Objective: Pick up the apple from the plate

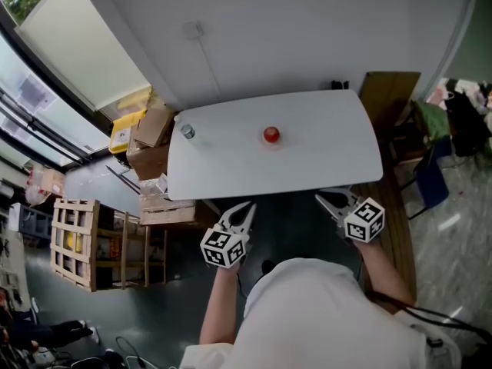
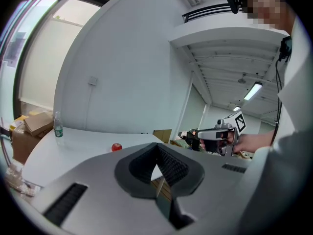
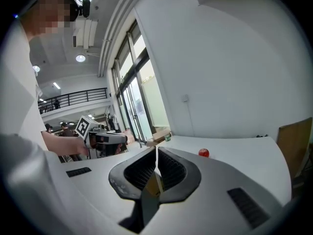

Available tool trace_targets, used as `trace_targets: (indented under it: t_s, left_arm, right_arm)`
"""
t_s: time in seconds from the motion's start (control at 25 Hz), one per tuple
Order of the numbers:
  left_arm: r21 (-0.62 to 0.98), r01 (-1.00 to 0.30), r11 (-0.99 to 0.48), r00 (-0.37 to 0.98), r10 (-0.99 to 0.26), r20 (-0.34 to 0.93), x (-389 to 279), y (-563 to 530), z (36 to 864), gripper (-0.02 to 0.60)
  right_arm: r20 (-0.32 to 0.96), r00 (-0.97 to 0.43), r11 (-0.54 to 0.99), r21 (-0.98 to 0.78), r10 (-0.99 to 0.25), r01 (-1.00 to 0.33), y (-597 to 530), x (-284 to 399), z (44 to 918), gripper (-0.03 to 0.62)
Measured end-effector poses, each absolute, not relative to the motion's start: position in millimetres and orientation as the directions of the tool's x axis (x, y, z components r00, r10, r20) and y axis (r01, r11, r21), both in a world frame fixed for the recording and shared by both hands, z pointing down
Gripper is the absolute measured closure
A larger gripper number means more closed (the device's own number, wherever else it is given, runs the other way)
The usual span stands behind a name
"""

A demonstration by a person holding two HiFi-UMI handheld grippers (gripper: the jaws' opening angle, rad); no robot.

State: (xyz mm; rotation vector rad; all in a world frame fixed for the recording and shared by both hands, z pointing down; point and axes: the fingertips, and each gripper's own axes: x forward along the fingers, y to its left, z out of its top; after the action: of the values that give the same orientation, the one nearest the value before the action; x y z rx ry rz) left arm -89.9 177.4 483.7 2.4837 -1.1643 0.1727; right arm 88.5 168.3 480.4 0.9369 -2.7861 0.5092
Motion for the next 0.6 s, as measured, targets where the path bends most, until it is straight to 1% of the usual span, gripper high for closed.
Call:
trace_targets:
  t_s: [0.12,0.2,0.6]
  left_arm:
    - [0.303,-0.752,-0.585,0.653,-0.726,0.218,-82.1,181.7,477.1,0.58]
    - [0.302,-0.759,-0.576,0.642,-0.738,0.206,-78.0,182.6,476.2,0.58]
    - [0.299,-0.799,-0.522,0.594,-0.764,0.252,-58.0,194.5,491.8,0.58]
  right_arm:
    - [0.263,-0.798,0.755,-0.264,-0.542,-0.6,171.3,91.2,483.9,0.556]
    - [0.275,-0.801,0.763,-0.254,-0.532,-0.594,172.7,93.7,485.9,0.556]
    - [0.294,-0.805,0.763,-0.271,-0.515,-0.587,170.6,120.9,500.5,0.556]
